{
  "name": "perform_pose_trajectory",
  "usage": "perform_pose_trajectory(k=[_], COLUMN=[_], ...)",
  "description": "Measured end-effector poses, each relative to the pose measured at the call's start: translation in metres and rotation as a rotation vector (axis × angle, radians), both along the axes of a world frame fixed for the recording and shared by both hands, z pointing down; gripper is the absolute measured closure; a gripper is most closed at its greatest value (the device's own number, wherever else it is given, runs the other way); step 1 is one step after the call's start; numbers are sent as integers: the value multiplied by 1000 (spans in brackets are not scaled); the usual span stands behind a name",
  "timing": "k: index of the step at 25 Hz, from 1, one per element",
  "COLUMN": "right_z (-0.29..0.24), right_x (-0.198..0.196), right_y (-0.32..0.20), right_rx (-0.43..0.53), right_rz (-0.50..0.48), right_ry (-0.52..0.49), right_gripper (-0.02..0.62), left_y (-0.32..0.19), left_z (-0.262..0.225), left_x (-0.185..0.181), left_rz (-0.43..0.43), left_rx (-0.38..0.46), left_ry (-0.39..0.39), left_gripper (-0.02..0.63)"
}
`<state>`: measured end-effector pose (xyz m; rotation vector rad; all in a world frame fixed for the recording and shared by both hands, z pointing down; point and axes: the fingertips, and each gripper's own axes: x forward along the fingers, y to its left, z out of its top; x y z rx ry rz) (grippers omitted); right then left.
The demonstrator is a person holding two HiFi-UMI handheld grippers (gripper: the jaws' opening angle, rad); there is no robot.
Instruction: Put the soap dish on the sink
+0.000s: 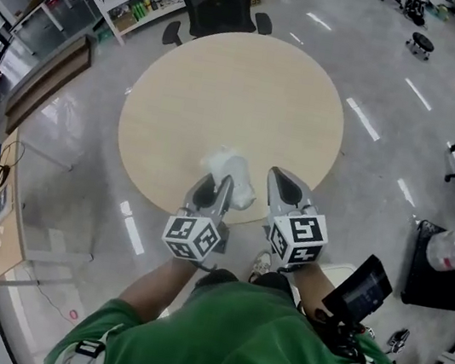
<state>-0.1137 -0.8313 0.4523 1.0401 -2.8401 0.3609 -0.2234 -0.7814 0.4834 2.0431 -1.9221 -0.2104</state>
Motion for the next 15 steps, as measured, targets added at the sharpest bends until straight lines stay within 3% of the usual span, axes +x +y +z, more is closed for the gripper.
perform_pose_trajectory(k=[8, 15], right_z=[35, 65], right_x=[22, 17], right_y=[-44, -71], right_rx=[-77, -135], right_rz=[6, 13], right_ry=[22, 70], right_gripper=[594, 594], left_y=[-46, -81], left_z=[28, 59], left_x=[12, 4], left_rz=[-17, -3], left_rx=[-74, -134], left_ry=[-1, 22], left_gripper=[462, 462])
